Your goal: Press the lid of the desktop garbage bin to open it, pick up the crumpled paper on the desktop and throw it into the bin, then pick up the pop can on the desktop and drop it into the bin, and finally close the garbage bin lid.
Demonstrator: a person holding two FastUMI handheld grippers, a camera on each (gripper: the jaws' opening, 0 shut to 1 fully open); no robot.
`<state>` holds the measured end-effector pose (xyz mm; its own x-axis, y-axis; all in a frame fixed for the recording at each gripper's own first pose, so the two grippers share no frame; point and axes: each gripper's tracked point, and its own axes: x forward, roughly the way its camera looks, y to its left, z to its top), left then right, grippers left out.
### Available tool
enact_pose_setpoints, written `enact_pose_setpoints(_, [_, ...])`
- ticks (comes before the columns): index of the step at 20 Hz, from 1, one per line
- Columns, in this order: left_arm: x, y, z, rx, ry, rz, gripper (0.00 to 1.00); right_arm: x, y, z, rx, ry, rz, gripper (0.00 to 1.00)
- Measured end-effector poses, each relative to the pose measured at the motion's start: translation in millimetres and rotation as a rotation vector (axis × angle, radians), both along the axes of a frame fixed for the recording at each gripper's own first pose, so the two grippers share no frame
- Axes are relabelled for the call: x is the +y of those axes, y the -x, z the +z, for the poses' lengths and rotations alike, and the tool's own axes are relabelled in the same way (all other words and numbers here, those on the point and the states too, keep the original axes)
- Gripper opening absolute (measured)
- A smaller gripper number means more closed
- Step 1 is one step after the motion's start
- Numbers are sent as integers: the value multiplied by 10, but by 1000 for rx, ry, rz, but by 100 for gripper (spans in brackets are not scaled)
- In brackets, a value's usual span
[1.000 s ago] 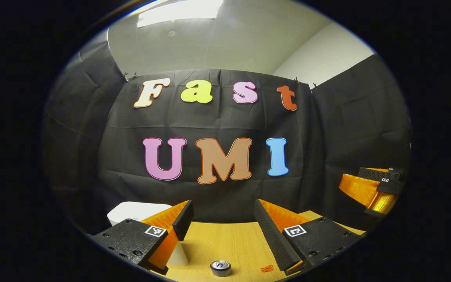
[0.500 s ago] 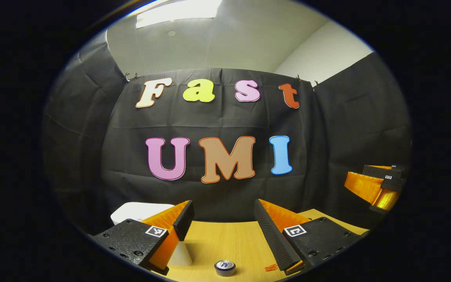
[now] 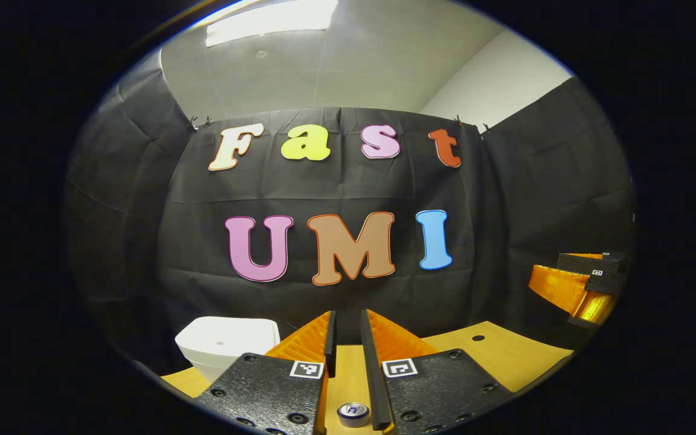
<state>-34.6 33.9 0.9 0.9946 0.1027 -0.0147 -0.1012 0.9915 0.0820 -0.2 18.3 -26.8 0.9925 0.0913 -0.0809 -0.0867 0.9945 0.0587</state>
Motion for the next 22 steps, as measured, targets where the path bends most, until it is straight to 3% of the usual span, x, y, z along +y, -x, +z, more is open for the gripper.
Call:
enact_pose_setpoints(5, [94, -24, -69, 27, 3, 15, 0, 17, -27, -28, 3, -2, -2, 96])
enact_pose_setpoints(9, [307, -90, -68, 32, -4, 34, 0, 51, -38, -69, 11, 1, -4, 96])
enact_pose_setpoints(14, [900, -265, -74, 44, -58, 107, 0, 108, -42, -131, 29, 6, -11, 95])
enact_pose_setpoints(22, [1785, -560, -518, 164, -39, 211, 0, 140, -32, -240, 57, 26, -49, 96])
